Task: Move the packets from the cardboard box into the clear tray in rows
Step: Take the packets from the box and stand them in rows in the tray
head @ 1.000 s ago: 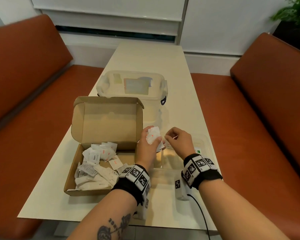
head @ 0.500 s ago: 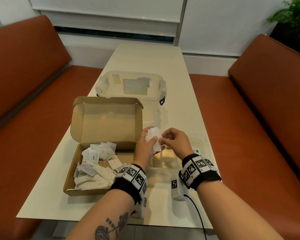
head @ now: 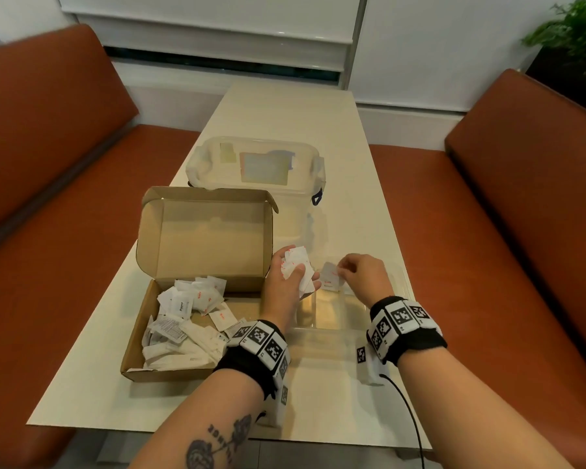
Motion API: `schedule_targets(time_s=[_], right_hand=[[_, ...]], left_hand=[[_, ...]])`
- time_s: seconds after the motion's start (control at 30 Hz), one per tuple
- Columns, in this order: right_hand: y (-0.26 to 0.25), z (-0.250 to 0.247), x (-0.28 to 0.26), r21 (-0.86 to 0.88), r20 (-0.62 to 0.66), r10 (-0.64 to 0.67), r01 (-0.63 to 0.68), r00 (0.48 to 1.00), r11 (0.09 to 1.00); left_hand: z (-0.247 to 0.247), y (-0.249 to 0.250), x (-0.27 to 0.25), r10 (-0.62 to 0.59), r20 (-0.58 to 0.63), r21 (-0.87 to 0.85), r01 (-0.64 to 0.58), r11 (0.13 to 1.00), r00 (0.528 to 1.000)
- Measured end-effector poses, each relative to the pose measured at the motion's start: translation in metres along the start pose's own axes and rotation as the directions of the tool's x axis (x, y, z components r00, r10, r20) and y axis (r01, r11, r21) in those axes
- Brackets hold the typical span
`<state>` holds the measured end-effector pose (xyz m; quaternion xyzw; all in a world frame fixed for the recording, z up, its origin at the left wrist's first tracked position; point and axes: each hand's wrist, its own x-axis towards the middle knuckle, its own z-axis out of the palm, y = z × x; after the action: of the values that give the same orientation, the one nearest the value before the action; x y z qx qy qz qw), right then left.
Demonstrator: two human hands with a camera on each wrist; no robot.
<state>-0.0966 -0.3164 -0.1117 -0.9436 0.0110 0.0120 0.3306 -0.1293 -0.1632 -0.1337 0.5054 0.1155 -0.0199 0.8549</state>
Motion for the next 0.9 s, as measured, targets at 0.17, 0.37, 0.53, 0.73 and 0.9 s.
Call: schedule_targets(time_s=[0.17,0.37,0.53,0.73,0.9], right_hand=[[-0.003,0.012,0.002,-0.199,0.115,-0.036,0.059,0.993,0.978],[-0.003,0.017,0.007,-0.260,0.138,-0.014,0.050,0.990,0.964],[-0.002,0.018,0.007,-0.261,0.132,-0.031,0.065,0.991,0.963],[-0.001,0.018,0.005,-0.228,0.097,-0.059,0.080,0.994,0.970],[-0.003,0.019,0.009,-0.317,0.178,-0.060,0.114,0.982,0.942]], left_hand=[[0.000,-0.002,0.001,0.012,0.011,0.001,-0.012,1.000,1.000],[0.001,-0.001,0.002,0.000,0.005,-0.021,0.000,1.000,1.000],[0.001,0.000,0.000,0.009,-0.010,0.025,-0.009,1.000,1.000],[0.001,-0.001,-0.001,0.024,-0.012,0.061,-0.023,0.998,1.000],[0.002,-0.001,-0.002,0.033,-0.009,0.073,-0.033,0.997,0.999]])
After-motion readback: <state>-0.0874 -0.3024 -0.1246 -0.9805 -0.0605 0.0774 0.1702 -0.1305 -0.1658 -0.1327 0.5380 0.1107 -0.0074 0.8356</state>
